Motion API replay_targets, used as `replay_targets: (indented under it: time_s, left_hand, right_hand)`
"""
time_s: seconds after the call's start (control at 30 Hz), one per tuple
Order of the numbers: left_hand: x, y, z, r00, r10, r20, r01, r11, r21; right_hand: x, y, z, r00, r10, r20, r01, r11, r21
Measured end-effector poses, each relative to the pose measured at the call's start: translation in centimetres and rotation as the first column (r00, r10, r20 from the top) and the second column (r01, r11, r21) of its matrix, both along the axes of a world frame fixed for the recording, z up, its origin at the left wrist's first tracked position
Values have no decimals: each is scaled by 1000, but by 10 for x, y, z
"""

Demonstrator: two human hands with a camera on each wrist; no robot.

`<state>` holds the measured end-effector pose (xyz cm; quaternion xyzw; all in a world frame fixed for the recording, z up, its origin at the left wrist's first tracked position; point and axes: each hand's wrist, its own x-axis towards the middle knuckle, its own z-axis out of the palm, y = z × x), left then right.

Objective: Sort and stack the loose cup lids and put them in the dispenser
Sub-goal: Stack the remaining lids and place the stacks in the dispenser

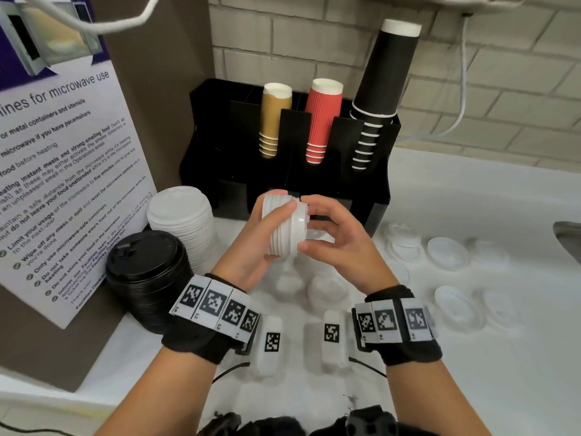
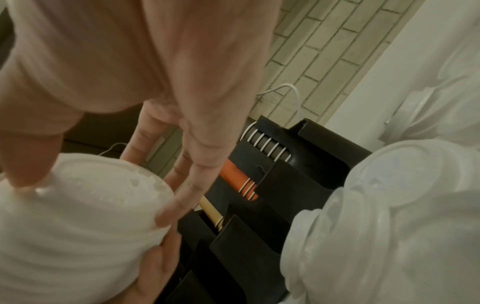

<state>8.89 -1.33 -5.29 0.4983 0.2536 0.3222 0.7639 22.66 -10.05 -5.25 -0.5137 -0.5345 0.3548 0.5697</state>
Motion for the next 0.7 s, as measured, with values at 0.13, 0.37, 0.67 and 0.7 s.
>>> replay_targets:
  time_s: [0.13, 0.37, 0.67, 0.7]
  left_hand:
    - [0, -1, -1, 1000, -18, 10, 18, 1000, 9]
    - [-2, -3, 1, 1000, 8, 20, -8, 1000, -1]
    - [-12, 11, 3, 980, 197, 34, -198, 980, 28]
    - [-13, 15, 3, 969, 242, 43, -243, 970, 29]
  right_hand:
    - [-2, 1, 1, 1000, -4, 7, 4, 1000, 8]
    - [-6, 3, 2, 1000, -3, 0, 3, 1000, 22]
    - [0, 27, 12, 976, 77, 204, -60, 994, -88]
    - [5, 37, 11, 953, 61, 298, -13, 987, -159]
